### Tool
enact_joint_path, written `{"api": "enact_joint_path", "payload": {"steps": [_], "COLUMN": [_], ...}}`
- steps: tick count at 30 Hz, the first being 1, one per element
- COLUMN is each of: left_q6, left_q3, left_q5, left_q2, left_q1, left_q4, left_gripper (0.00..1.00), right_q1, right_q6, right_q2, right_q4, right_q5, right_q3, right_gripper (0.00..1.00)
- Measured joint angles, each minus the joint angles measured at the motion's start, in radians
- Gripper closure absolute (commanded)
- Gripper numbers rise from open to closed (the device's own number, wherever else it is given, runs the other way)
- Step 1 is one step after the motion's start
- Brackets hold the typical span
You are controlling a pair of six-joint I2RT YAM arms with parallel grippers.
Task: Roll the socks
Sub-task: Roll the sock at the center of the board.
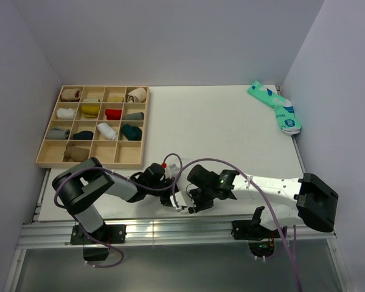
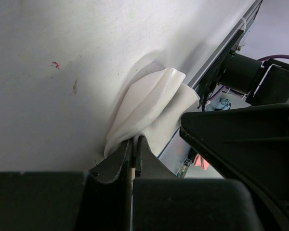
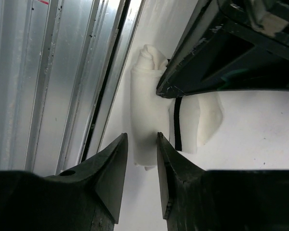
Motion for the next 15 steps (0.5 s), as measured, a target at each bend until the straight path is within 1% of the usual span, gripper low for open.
{"api": "enact_joint_path", "payload": {"steps": [15], "left_q6": [0.043], "left_q3": [0.025], "left_q5": [0.021], "left_q2": [-0.010], "left_q1": [0.022], "left_q4": [-0.072], "left_gripper": [1.00], "right_q1": [0.040], "right_q6": [0.011], "right_q2": [0.115], "right_q4": [0.050], "right_q5": [0.057], "right_q3": [0.009], "right_gripper": [0.63]}}
